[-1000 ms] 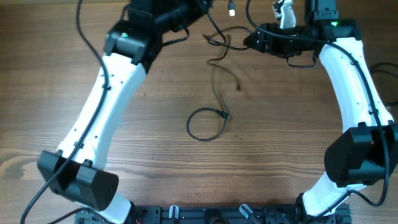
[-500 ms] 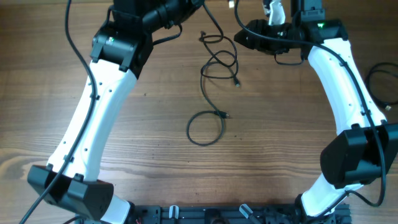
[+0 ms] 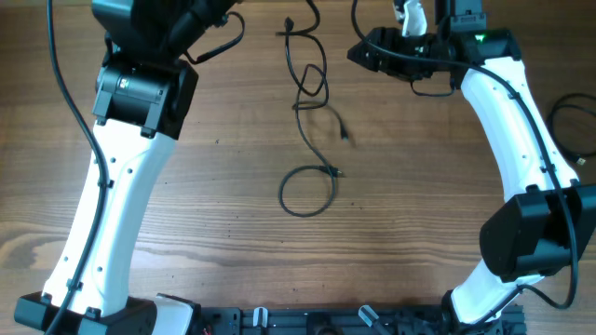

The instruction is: Untangle cables

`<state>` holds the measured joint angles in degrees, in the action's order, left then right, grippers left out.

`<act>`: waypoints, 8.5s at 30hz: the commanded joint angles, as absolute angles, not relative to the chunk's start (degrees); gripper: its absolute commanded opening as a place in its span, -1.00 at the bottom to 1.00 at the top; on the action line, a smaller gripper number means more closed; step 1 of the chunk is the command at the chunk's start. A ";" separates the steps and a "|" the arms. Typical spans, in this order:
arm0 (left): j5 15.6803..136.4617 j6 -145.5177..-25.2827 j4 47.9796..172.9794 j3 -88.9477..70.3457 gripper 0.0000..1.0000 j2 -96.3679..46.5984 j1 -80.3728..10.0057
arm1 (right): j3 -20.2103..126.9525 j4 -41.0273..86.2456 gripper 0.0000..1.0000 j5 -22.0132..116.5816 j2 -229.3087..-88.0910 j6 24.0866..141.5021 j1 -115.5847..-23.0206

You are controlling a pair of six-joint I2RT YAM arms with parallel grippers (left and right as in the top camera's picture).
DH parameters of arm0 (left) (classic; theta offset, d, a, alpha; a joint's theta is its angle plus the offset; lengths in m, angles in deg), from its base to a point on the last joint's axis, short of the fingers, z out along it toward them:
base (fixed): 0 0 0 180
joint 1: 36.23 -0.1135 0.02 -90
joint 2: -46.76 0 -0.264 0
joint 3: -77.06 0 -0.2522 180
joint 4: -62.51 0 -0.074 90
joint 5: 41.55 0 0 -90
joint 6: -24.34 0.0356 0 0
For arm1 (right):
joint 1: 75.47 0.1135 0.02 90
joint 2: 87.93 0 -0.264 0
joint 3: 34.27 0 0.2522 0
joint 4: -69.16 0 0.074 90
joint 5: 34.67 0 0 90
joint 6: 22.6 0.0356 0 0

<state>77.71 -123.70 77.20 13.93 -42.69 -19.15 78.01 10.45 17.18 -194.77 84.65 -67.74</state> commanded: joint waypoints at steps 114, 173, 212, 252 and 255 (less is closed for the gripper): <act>61.86 -133.82 61.14 14.35 -0.92 -42.05 -25.49 | 75.46 17.48 0.00 16.70 -204.04 69.11 -58.60; 41.43 -111.16 122.12 14.30 -0.92 -49.97 -28.57 | 79.65 18.12 -0.91 9.83 -173.31 79.97 -55.76; 68.03 -81.65 130.07 14.24 0.62 -74.34 -28.46 | 79.54 24.63 -0.91 2.49 -177.40 101.90 -75.28; 97.49 -60.43 130.29 14.70 0.48 -67.39 -18.21 | 79.54 21.02 -0.91 1.70 -177.42 98.86 -75.30; 98.19 -56.12 131.60 14.13 0.48 -67.47 -19.98 | 79.54 21.02 -0.91 1.18 -177.42 98.88 -75.30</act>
<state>96.46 -64.56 130.99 14.09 -66.62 -17.64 79.17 20.83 3.01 -177.09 100.08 -75.28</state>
